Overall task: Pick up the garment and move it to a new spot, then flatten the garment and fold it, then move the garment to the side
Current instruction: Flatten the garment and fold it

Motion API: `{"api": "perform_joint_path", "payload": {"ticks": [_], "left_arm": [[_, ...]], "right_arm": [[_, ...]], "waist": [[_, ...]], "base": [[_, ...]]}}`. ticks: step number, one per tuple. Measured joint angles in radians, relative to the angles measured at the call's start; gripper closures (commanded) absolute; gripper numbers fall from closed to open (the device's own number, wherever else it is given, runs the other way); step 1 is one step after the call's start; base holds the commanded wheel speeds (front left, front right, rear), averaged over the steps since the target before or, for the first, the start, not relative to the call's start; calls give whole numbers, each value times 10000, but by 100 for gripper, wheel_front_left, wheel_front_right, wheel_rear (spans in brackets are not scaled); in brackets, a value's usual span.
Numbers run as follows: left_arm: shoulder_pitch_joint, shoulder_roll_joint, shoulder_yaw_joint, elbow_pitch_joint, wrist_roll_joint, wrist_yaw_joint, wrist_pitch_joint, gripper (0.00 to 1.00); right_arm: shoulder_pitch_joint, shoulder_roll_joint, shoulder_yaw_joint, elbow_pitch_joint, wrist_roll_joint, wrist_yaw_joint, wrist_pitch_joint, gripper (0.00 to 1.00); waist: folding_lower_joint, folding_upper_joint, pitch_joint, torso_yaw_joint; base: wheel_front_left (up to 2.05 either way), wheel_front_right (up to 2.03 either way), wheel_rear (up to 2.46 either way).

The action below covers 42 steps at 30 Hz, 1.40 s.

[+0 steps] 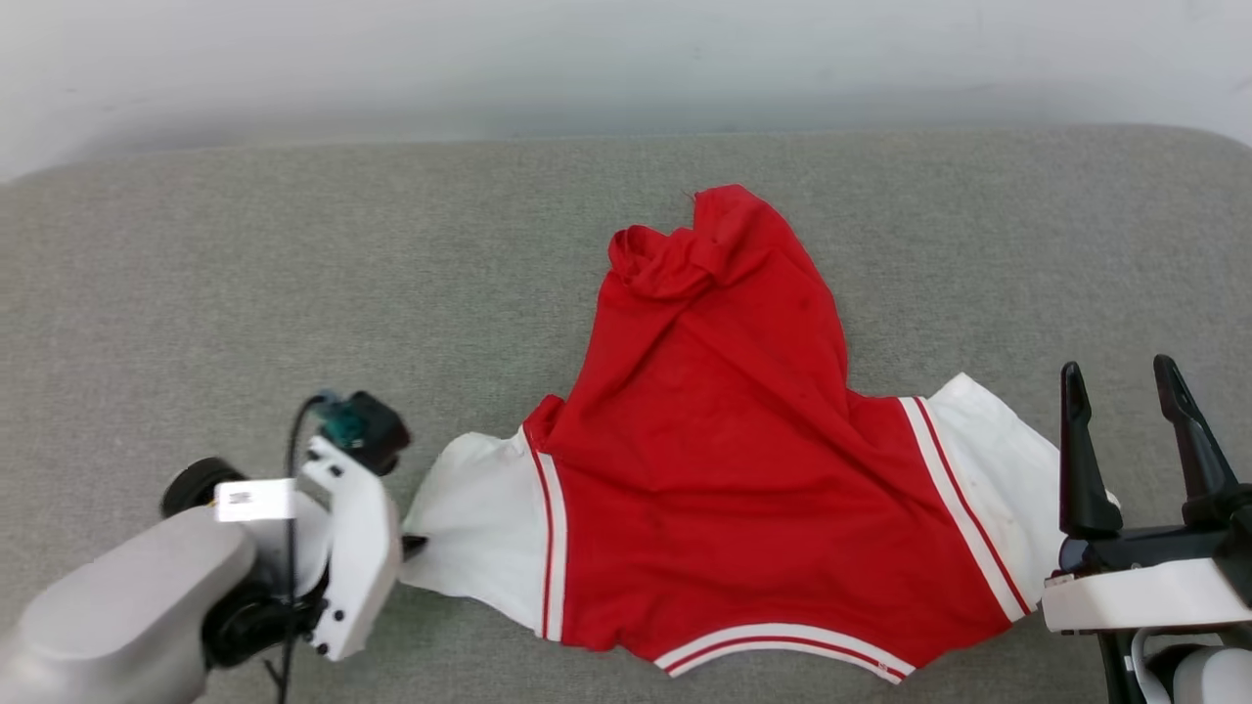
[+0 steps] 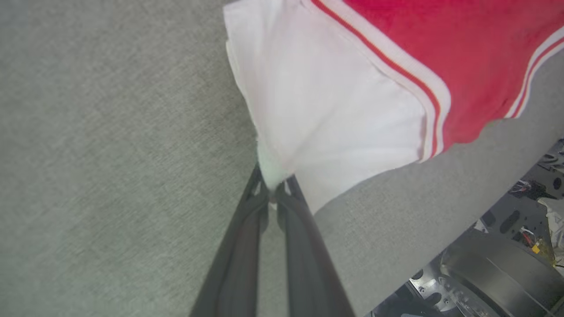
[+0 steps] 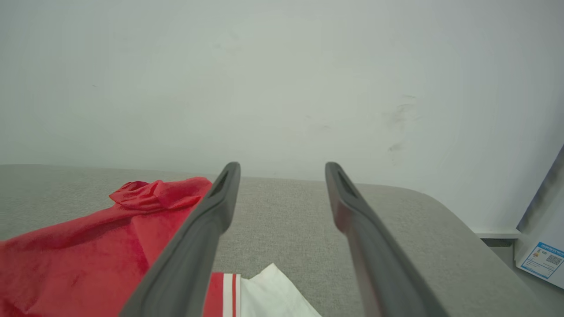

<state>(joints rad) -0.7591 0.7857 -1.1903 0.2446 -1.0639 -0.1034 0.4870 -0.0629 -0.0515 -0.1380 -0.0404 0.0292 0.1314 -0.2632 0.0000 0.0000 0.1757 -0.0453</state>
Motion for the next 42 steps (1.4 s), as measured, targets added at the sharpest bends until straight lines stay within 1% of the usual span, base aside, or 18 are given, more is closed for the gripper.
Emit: {"api": "perform_joint_path", "payload": {"ticks": [4,8,13,17,18,19,23,24,26,30,33,35,38,42], "left_arm": [[579,600,360,-274,-508,418,-506,100],[1119,1122,648,-251,-955,794,-941,100],[1805,1407,901,194,-1597,1049,-1360,100],[2236,1419,886,796,-1756,1122,-1582,100],[2319,1195,895,1233,-1762,1126,-1852,50],[2383,1108,907,1333,-1802,1118,-1956,0],[2447,807,1066,1473,-1737,1139,-2773,0],[2445,803,1078,1480,-1593,1223,-2961,0],[2435,865,1154,1440,-1459,1317,-3193,0],[2212,1166,1344,949,-1444,1482,-3210,0],[1919,1478,1505,454,-1561,1532,-2821,0],[1790,1567,1517,132,-1712,1532,-2403,0],[1616,1615,1346,-236,-1760,1530,-1672,0],[1503,1584,1080,-353,-1733,1580,-1009,0]], "right_arm": [[60,2,-21,4,-25,0,0,0],[136,2,-2,13,-54,0,0,0],[199,0,0,115,-165,0,0,0],[288,0,13,366,-303,0,0,0],[324,0,19,466,-395,0,0,0],[369,0,19,504,-401,0,0,0],[504,0,-15,619,-491,0,0,0],[534,0,-31,642,-499,0,0,0],[637,0,-56,669,-499,0,0,0],[714,0,-67,696,-497,0,0,0],[783,2,-52,698,-495,0,0,0],[795,2,-36,698,-491,0,0,0],[792,2,-21,700,-481,0,0,0],[760,2,46,700,-481,0,0,0]], "waist": [[0,0,-147,152],[0,0,-205,259],[0,0,-209,293],[0,0,-243,296],[0,0,-334,307],[1,0,-384,313],[0,0,-643,354],[1,0,-717,371],[0,0,-856,415],[0,0,-1074,539],[0,0,-1151,630],[0,0,-1155,665],[0,0,-1097,677],[1,0,-972,617]], "base": [[0,0,0],[0,0,0],[0,0,0],[0,0,0],[0,0,0],[0,0,0],[0,0,0],[0,0,0],[0,0,0],[0,0,0],[0,0,0],[0,0,0],[0,0,0],[0,0,0]]}}
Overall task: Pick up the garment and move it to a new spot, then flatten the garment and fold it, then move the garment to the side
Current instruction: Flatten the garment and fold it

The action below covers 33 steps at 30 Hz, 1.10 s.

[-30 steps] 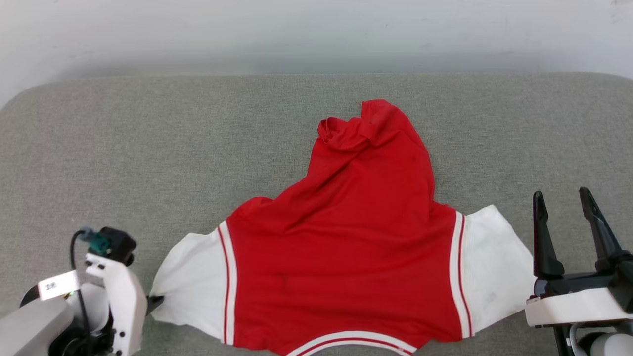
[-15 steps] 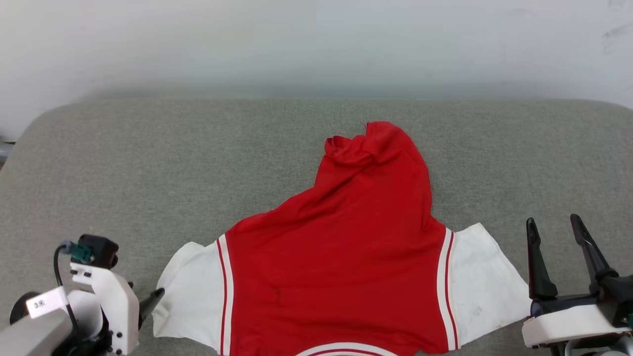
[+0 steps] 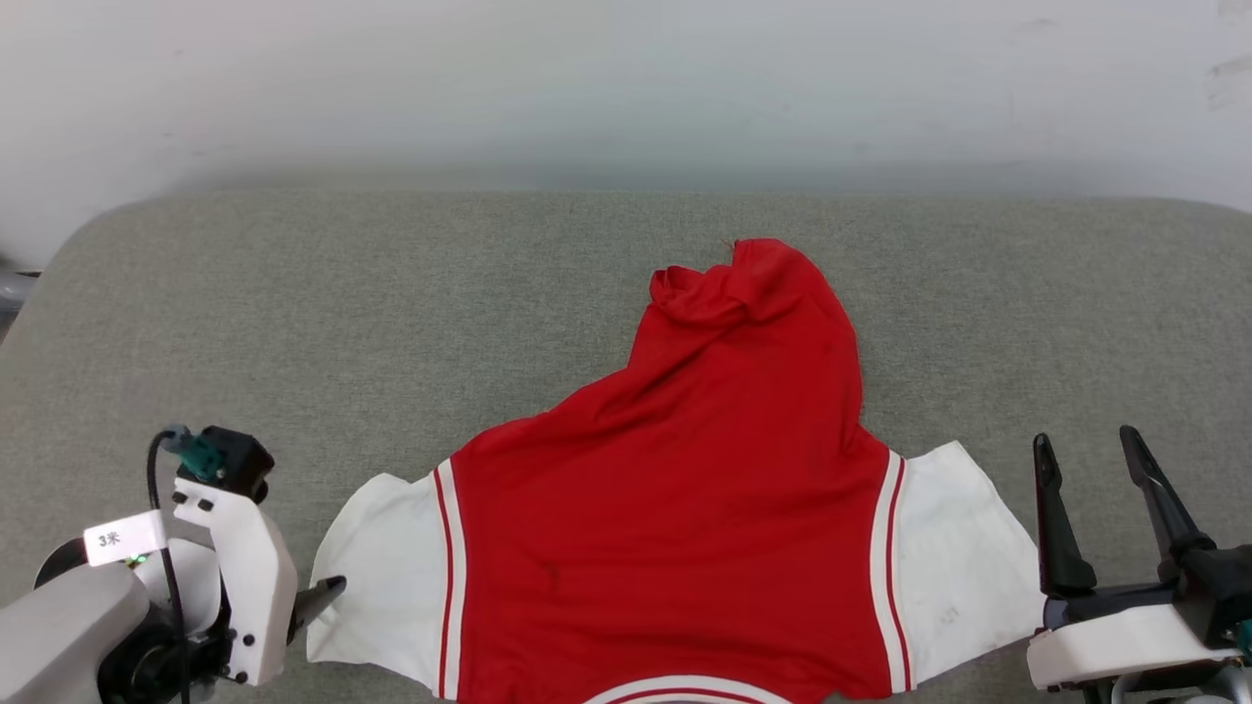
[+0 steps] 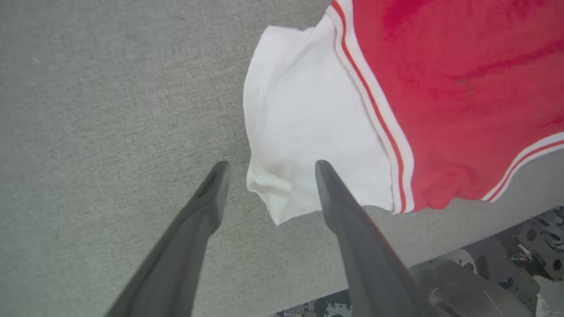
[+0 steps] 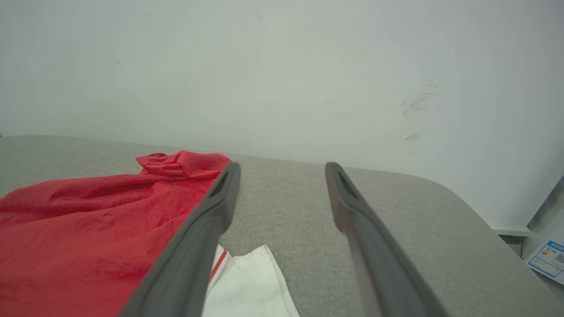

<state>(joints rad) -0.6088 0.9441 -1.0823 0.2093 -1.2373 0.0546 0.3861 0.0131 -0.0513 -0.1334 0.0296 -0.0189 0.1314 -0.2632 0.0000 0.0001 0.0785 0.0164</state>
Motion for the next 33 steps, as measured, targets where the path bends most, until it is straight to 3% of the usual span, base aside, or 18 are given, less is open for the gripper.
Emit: {"api": "perform_joint_path", "payload": {"ticks": [9,15,16,17,18,26,30,33], "left_arm": [[211,-286,-635,857,213,-10,602,0],[461,-713,-874,2073,293,-422,437,0],[465,-767,-869,2176,257,-529,412,7],[465,-815,-869,2278,257,-616,378,81],[465,-867,-871,2376,272,-658,301,100],[608,-1081,-679,2700,355,-807,-727,100],[698,-941,-412,2232,397,-721,-1509,100],[741,-692,-192,1720,391,-548,-1969,100]], "right_arm": [[-203,0,-8,-15,-2,0,0,0],[-342,0,-12,12,-8,0,0,0],[-341,-2,-31,15,-19,0,0,0],[-341,-2,-56,15,-27,0,0,0],[-340,-2,-81,21,-58,0,0,0],[-344,-293,79,100,-242,0,0,0],[-509,-1250,510,458,-192,0,142,0],[-833,-2146,1099,516,249,0,909,0]], "waist": [[0,-1,396,-312],[-1,0,635,-551],[-1,0,632,-552],[-1,-1,622,-546],[-1,0,604,-533],[0,-1,174,-374],[0,0,-59,-323],[0,0,-180,-269]], "base": [[0,0,0],[0,0,0],[0,0,0],[0,0,0],[0,0,0],[0,0,0],[0,0,0],[0,0,0]]}}
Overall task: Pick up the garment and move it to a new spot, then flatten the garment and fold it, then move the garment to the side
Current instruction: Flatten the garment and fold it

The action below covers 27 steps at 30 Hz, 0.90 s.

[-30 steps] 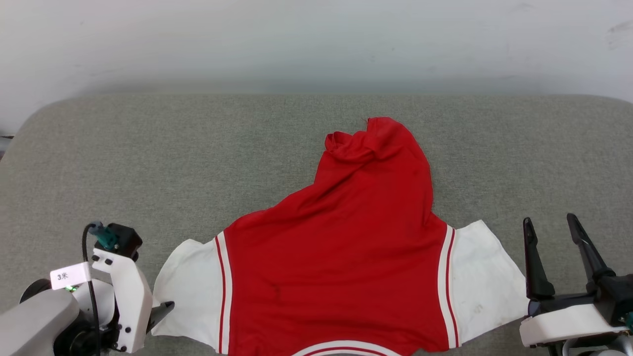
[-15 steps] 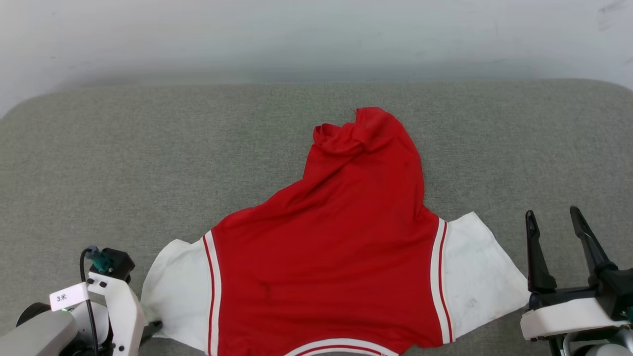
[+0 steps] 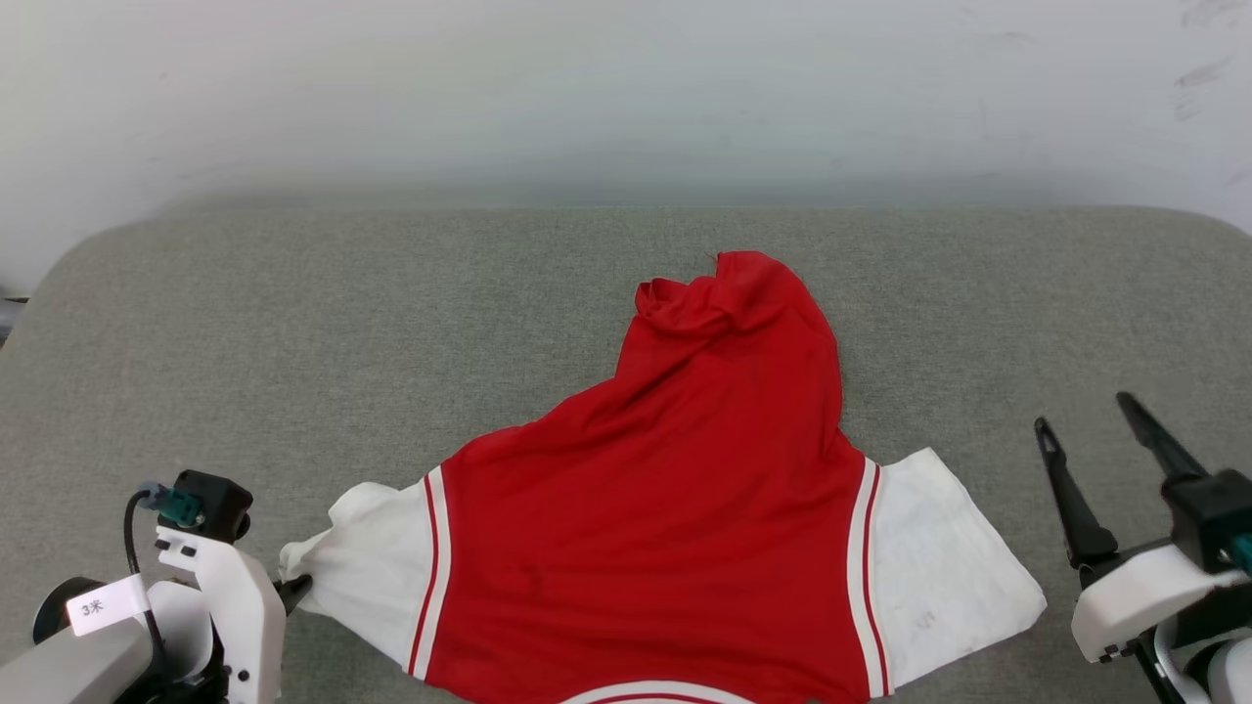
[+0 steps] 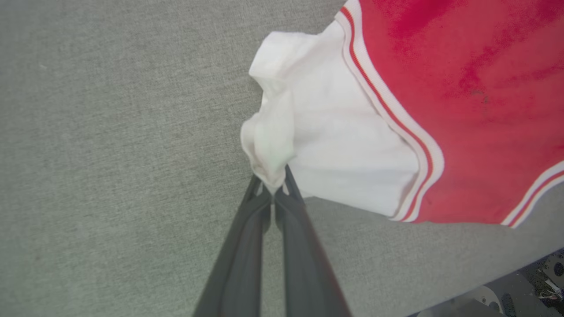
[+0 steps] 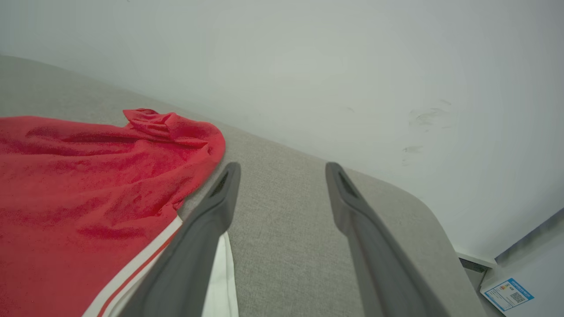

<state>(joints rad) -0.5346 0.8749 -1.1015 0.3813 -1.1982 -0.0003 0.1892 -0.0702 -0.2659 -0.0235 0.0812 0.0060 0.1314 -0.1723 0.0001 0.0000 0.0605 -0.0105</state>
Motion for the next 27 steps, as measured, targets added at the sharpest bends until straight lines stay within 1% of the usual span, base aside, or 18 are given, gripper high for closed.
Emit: {"api": "perform_joint_path", "payload": {"ticks": [3,9,13,16,19,23,27], "left_arm": [[116,257,98,-545,90,257,-307,100],[196,493,180,-1544,286,771,-573,100],[197,531,169,-2019,431,995,-593,100],[158,533,140,-2224,608,1108,-589,100],[83,516,121,-2343,708,1162,-570,100],[-67,477,132,-2447,859,1225,-577,100],[-206,401,150,-2460,947,1233,-623,100]], "right_arm": [[-227,-1030,959,92,846,0,1377,0],[-659,-3099,2865,163,3455,0,4650,0],[-860,-4138,3774,146,4872,0,6378,0],[-1024,-4558,4278,151,5693,0,7290,0],[-1247,-4740,4640,270,6178,0,7915,0],[-1620,-4746,5064,711,6320,0,8247,0],[-1907,-4738,5647,1352,6266,0,8284,0]], "waist": [[0,0,-50,54],[0,0,6,196],[0,0,156,331],[0,0,290,450],[0,0,452,569],[0,0,711,715],[0,0,997,858]], "base": [[0,0,0],[0,0,0],[0,0,0],[0,0,0],[0,0,0],[0,0,0],[0,0,0]]}}
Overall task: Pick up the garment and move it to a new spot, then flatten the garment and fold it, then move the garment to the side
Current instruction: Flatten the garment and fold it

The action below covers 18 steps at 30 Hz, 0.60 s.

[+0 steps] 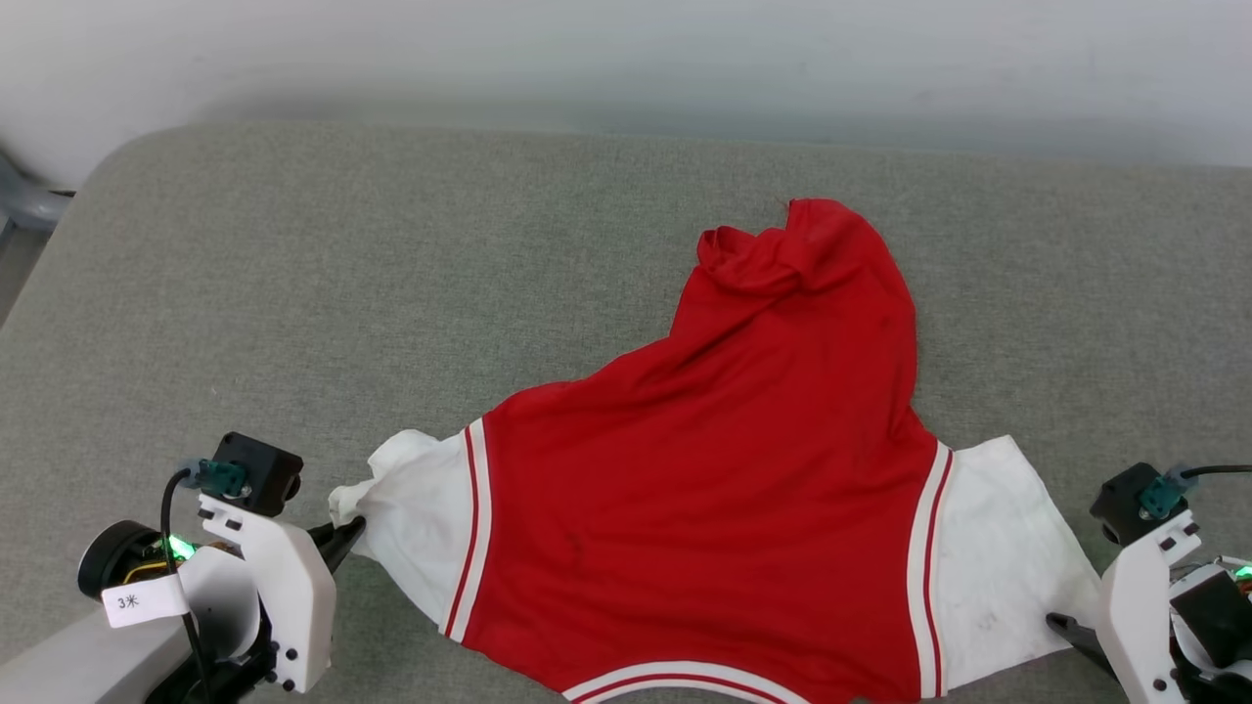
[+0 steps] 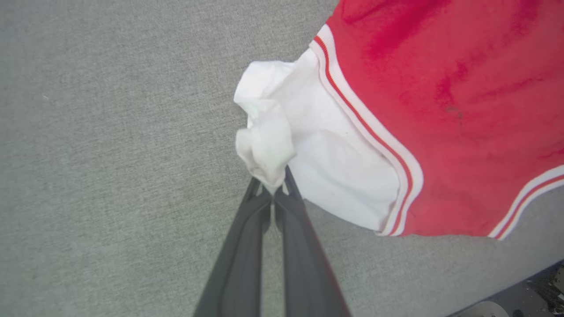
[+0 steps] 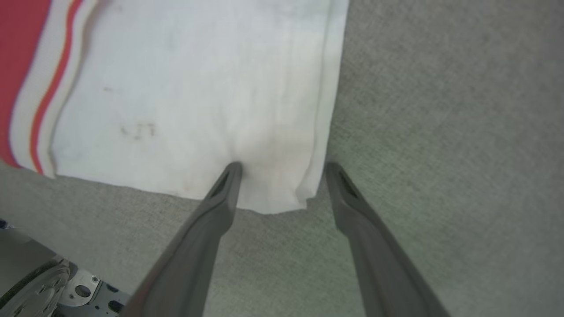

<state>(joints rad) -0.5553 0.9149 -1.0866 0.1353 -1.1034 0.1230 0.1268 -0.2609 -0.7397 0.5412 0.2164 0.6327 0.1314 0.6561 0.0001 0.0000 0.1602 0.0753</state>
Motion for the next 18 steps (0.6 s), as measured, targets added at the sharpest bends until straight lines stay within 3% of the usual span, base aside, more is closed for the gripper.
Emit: {"api": "perform_joint_path", "payload": {"ticks": [7,8,9,18], "left_arm": [[-29,-88,12,115,-15,-56,-127,100],[-16,-81,29,127,-38,-56,-161,100],[7,-69,44,144,-86,-56,-205,100],[298,119,378,-46,-497,-144,-786,100]], "right_arm": [[-268,63,790,848,454,-27,-525,0],[-283,67,849,918,470,-27,-734,82],[-316,84,938,991,451,-25,-930,100],[-518,399,972,1112,616,-4,-2767,100]], "waist": [[-1,0,201,71],[-1,0,185,38],[-1,0,161,2],[0,0,-417,-246]], "base": [[0,0,0],[0,0,0],[0,0,0],[0,0,0]]}}
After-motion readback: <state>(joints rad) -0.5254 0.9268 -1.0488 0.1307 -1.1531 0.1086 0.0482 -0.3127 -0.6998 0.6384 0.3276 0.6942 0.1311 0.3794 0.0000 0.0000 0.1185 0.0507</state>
